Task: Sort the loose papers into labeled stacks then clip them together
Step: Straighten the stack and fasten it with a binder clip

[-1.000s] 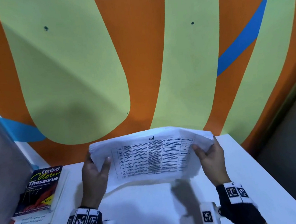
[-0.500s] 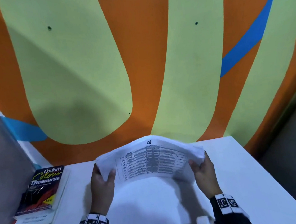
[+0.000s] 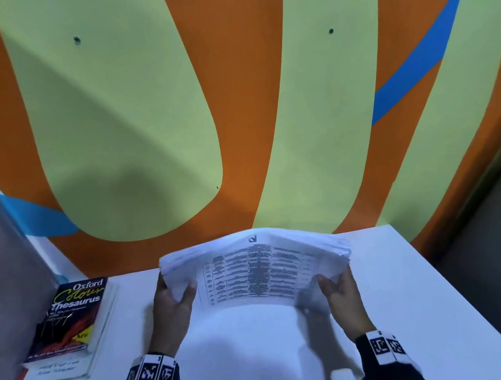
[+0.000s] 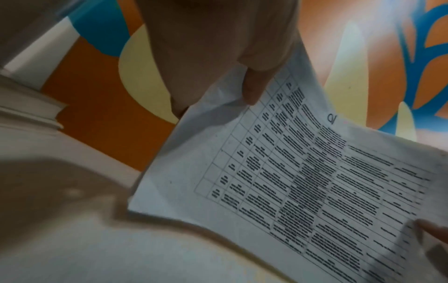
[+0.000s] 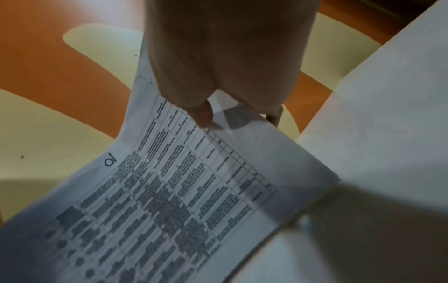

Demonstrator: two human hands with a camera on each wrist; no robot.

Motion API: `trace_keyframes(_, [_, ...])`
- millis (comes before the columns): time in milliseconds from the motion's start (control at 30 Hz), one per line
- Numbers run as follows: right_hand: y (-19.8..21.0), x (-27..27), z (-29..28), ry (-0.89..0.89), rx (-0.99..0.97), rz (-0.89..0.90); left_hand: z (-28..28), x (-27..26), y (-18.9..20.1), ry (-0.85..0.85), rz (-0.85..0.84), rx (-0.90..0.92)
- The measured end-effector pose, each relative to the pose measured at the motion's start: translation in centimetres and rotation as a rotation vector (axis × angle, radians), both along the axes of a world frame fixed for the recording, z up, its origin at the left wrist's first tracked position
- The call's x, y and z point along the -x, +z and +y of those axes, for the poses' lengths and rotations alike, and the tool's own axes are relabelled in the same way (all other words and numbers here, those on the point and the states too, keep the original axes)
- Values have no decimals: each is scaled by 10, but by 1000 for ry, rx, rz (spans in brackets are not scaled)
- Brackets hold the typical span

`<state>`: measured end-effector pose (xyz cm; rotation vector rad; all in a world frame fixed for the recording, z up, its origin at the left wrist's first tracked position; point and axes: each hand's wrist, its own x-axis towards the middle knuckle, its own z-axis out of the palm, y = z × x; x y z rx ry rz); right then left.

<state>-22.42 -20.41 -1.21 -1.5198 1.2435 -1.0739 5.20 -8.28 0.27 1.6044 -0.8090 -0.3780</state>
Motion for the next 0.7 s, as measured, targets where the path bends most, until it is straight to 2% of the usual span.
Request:
trace_keyframes(67, [-2, -3, 1, 24, -45, 52, -2, 4, -3, -36, 68, -32])
trace_keyframes(133, [3, -3, 0, -24, -31, 55, -3, 5, 2, -60, 60, -23])
trace_keyframes(167, [12, 1, -1, -114, 30, 62, -3, 7, 10, -70, 30, -21])
trace_keyframes(233, [45, 9, -2, -280, 310, 160, 0, 8, 30, -113, -77, 11])
trace_keyframes(267, [68, 9, -1, -238, 474, 265, 0, 8, 43, -154, -153, 17])
trace_keyframes(333, [111, -4, 4, 2, 714, 535, 0, 10, 70, -249, -342, -5])
trace_keyframes(400, [136, -23, 2, 220, 751, 667, -1, 16, 99, -301, -541, 3])
trace_keyframes(467, [152, -35, -2, 331, 704, 574, -2, 20, 124, -308, -683, 60])
trace_keyframes(500, [156, -36, -4, 354, 656, 491, -1, 23, 135, -298, -685, 90])
trace_keyframes(567, [159, -38, -4, 365, 538, 379, 5, 21, 148, -138, -687, 141])
trace_keyframes(633, [160, -38, -3, 335, 473, 281, 15, 11, 149, 88, -552, 184])
trace_keyframes(700, [153, -37, -5, 297, 417, 154, 24, 1, 137, 211, -266, 199])
